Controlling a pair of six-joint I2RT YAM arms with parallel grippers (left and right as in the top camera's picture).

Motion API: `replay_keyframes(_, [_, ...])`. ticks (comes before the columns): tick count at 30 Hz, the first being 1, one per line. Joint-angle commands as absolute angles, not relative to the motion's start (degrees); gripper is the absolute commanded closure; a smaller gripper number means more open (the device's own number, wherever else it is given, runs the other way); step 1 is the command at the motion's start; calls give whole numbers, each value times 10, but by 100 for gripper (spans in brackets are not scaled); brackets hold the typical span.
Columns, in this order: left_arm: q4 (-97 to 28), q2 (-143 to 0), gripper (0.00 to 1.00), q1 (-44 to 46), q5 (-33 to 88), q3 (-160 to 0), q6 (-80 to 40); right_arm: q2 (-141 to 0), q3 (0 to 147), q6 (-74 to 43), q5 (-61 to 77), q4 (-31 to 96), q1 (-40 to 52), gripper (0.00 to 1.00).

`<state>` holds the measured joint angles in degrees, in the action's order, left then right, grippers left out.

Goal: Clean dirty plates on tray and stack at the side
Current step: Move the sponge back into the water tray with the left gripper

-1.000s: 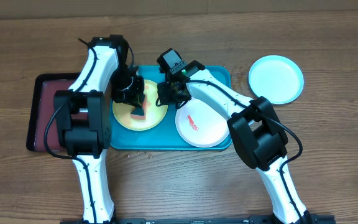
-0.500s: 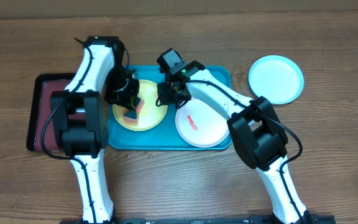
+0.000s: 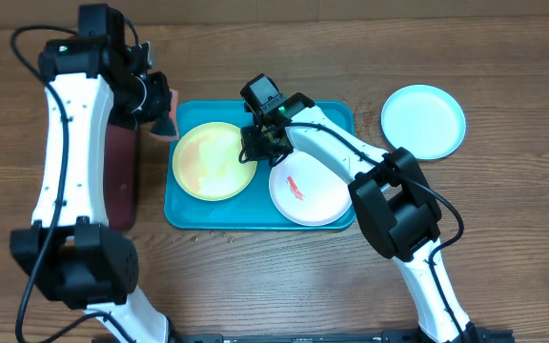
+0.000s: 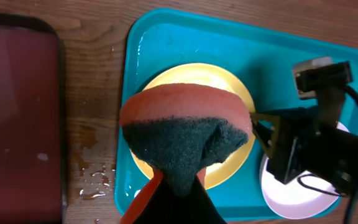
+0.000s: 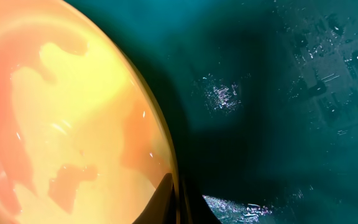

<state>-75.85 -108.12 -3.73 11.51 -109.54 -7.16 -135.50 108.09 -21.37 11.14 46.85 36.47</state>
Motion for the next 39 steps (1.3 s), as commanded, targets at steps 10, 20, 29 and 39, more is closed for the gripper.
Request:
replay_keyframes(10, [-646,-1086,96,-34,21,-933,-168,-1374,1070,-209,99,472,370,96])
replay_keyframes(20, [-666,-1082,96,-138,8,-997,-183,-1374,1070,-209,99,468,370,96])
replay_keyframes(29, [-626,-1087,96,-222,-87,-953,-228,-1374,1070,-209,100,467,370,96])
replay_keyframes(39, [-512,-1087,95,-244,2,-827,-206,-1374,1070,-210,100,465,370,96])
